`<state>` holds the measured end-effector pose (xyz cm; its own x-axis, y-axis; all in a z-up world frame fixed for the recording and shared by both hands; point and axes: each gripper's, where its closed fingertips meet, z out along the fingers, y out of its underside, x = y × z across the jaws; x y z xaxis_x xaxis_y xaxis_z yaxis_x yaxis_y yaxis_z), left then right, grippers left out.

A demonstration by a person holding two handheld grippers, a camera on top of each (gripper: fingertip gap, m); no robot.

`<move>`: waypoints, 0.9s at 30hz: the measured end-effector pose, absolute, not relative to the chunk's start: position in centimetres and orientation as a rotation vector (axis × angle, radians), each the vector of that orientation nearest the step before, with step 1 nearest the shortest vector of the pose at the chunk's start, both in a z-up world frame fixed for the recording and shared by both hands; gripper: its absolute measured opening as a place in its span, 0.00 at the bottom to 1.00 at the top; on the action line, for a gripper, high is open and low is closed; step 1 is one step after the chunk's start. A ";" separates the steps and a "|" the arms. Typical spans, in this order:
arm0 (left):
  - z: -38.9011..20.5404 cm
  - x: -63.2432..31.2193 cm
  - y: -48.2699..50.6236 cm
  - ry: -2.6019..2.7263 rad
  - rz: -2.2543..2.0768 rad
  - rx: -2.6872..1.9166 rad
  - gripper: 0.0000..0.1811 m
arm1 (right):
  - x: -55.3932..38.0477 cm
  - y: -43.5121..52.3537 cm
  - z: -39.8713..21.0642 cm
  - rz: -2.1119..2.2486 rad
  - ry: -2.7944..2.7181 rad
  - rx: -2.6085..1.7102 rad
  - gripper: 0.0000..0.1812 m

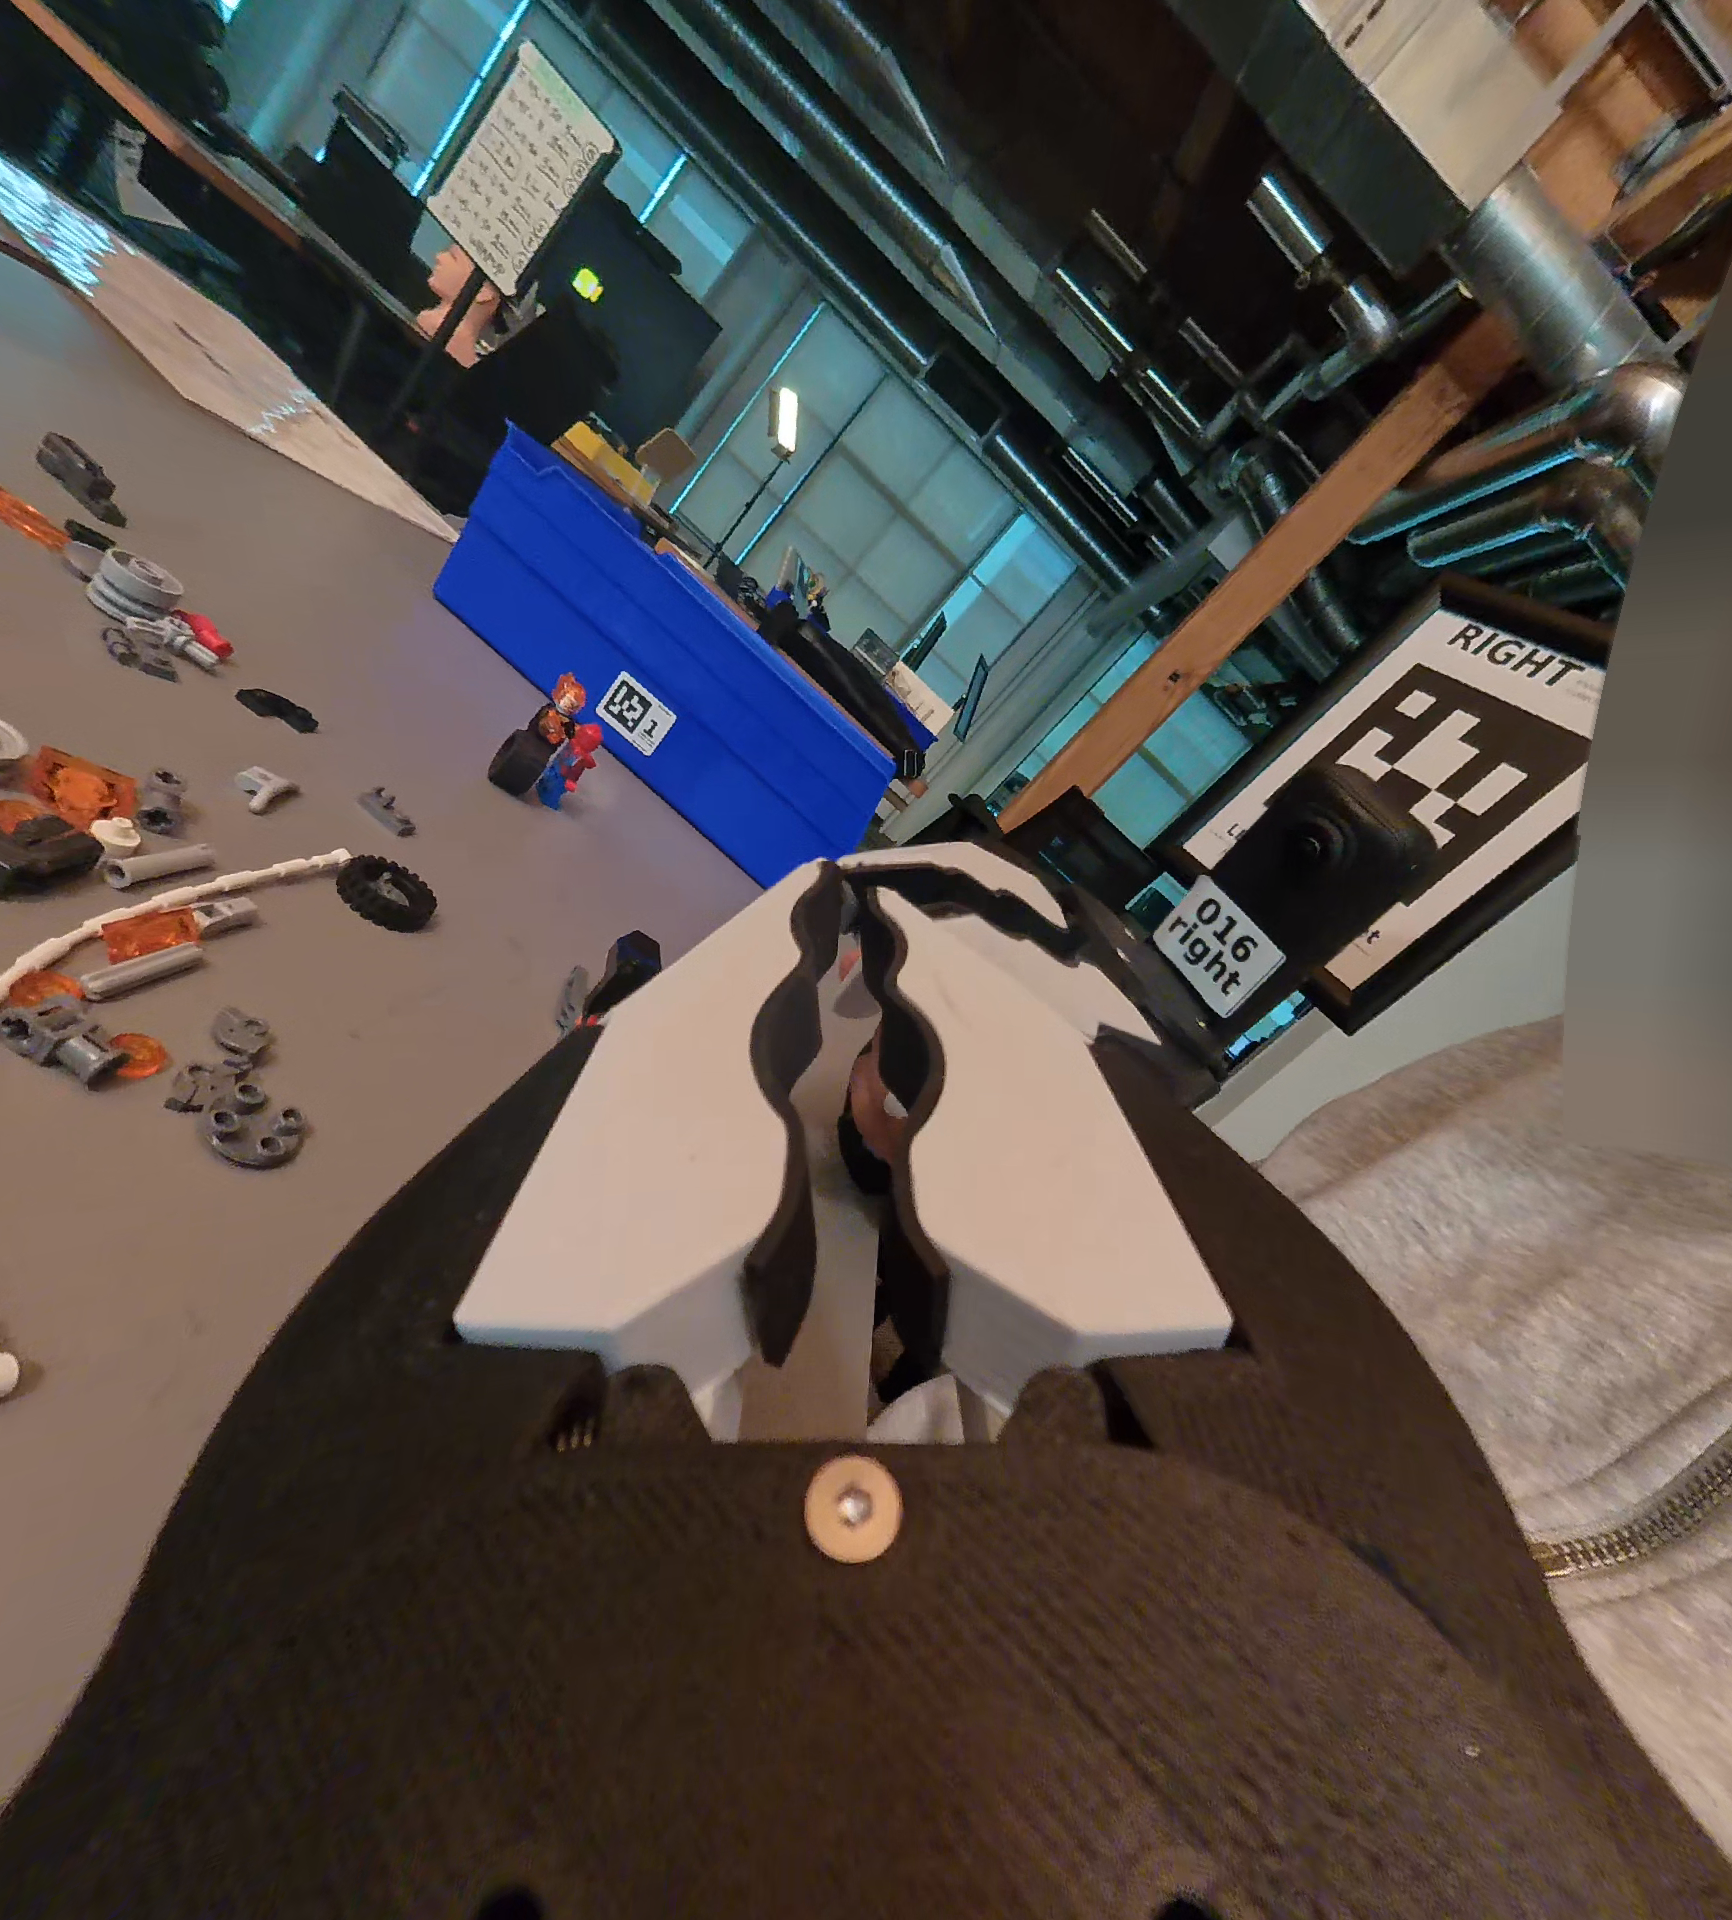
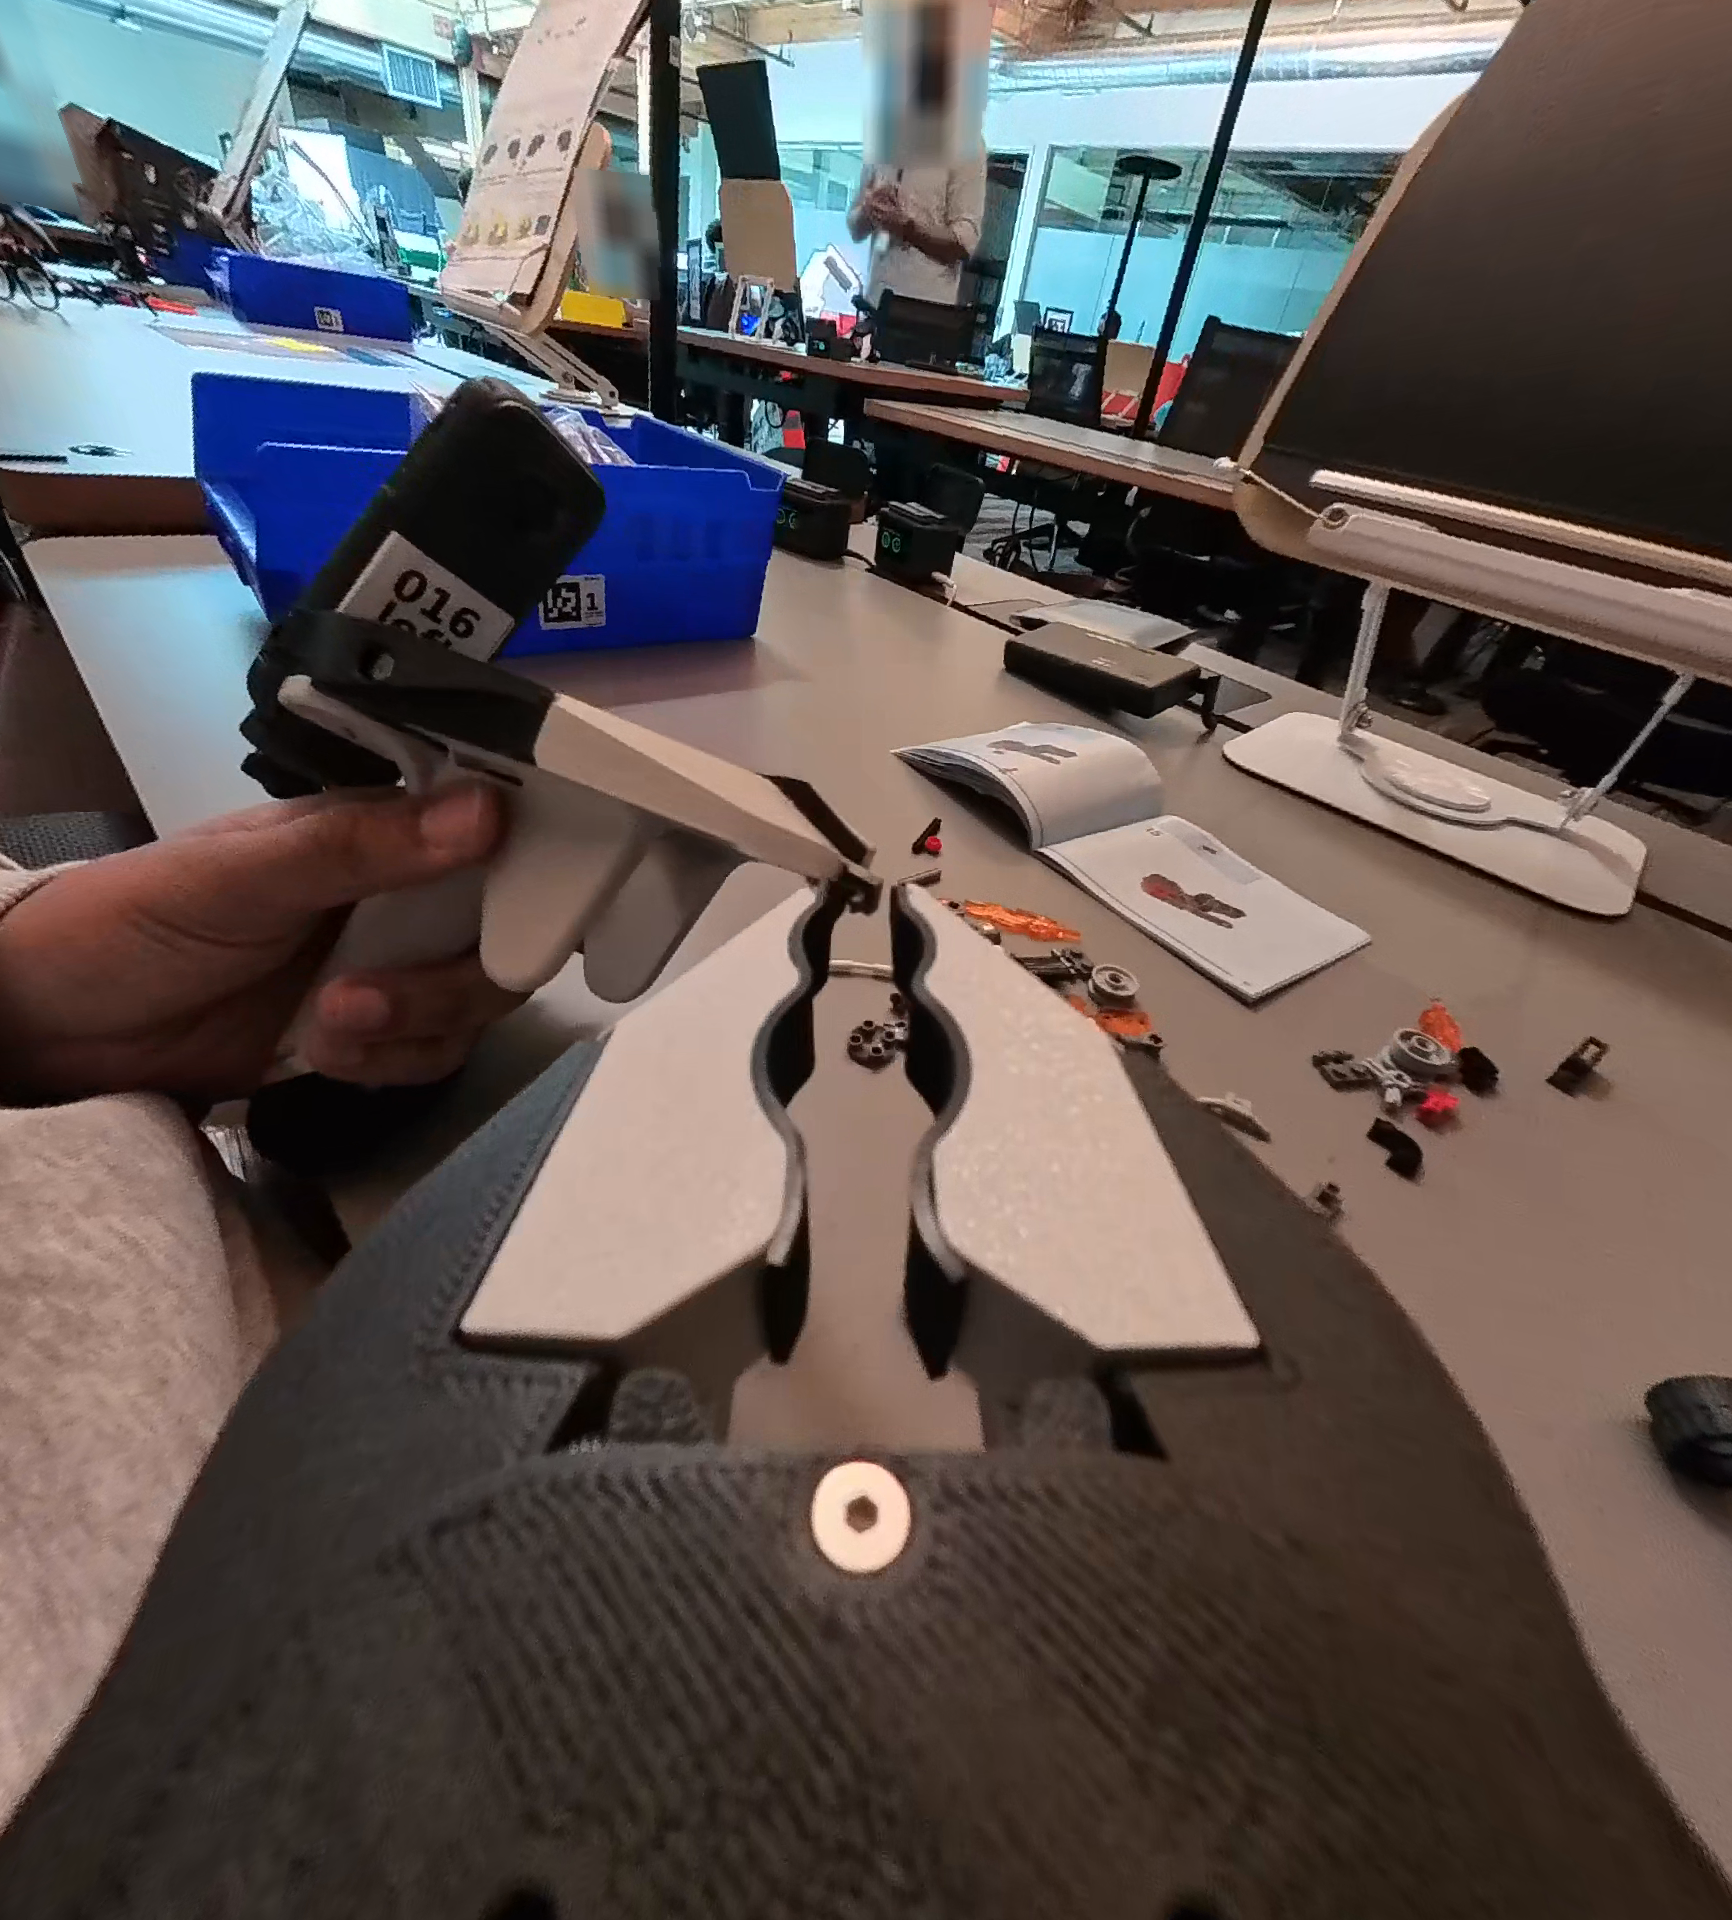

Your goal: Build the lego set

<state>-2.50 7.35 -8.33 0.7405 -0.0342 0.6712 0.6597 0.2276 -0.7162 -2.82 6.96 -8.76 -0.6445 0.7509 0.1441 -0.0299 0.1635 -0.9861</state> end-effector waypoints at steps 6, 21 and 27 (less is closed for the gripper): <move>-8.3 -2.5 7.3 -0.598 -0.502 -1.265 0.00 | -2.7 6.7 -8.9 1.533 -1.817 -0.668 0.06; -8.1 -2.1 7.5 -0.576 -0.513 -1.264 0.00 | -2.8 6.7 -9.3 1.596 -1.851 -0.737 0.04; -8.0 -2.0 7.6 -0.569 -0.512 -1.262 0.00 | -2.6 7.0 -8.9 1.844 -1.873 -0.872 0.04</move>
